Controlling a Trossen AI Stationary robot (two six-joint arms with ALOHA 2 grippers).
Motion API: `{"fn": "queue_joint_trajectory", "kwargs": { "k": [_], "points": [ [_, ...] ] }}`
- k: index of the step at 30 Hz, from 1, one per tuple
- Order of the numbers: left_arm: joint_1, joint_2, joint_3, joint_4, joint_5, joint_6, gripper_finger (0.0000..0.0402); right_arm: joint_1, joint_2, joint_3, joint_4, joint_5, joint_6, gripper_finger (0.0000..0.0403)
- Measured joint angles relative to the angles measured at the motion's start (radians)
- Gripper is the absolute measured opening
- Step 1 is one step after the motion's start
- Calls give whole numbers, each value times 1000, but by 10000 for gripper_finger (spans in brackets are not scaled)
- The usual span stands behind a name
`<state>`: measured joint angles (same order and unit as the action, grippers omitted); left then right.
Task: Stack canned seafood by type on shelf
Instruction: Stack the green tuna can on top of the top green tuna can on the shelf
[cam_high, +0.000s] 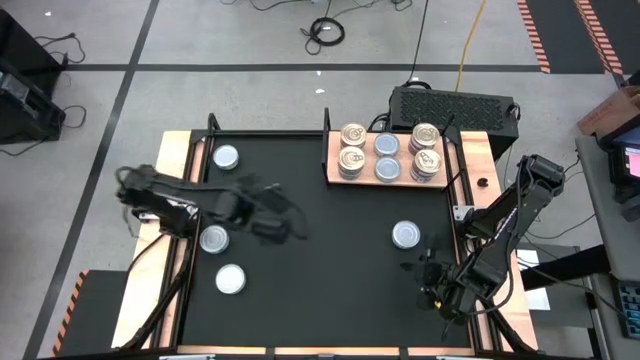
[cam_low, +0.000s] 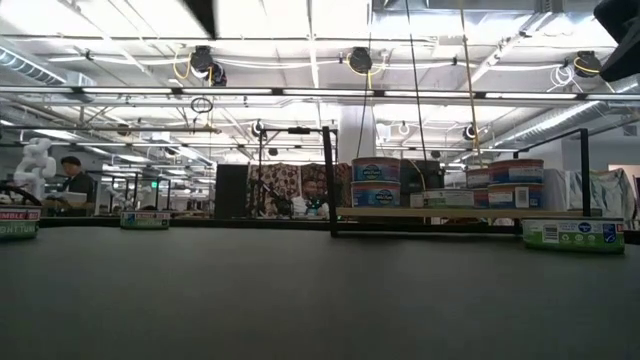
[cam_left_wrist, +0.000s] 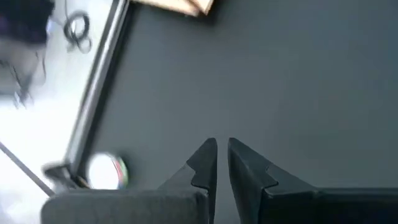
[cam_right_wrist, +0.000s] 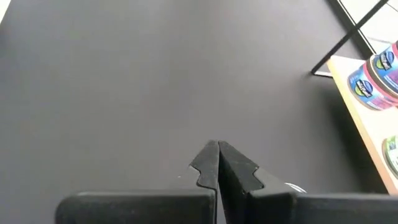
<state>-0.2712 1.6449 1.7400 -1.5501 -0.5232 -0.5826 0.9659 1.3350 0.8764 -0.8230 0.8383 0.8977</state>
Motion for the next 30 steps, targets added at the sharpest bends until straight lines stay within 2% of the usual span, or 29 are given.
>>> {"fn": "queue_joint_trajectory", "kwargs": {
  "k": [3,7,10,12,16,21,30],
  "points": [
    [-54,-109,-185,3,15,-211,43,0,0,0,21,0,-21,0],
    [-127,-208,-425,59,121,-507,43,0,0,0,46,0,-46,0],
    [-164,-227,-563,111,193,-785,43,0,0,0,56,0,-54,0],
    [-176,-222,-625,130,252,-912,43,0,0,0,57,0,-54,0],
    [-176,-195,-706,179,370,-957,43,-3,0,0,57,0,-54,0],
    [-183,-162,-763,276,385,-915,52,-18,0,0,65,0,-54,0],
    [-181,-122,-814,264,391,-905,139,-31,0,0,71,-1,-58,0]
  ]
}}
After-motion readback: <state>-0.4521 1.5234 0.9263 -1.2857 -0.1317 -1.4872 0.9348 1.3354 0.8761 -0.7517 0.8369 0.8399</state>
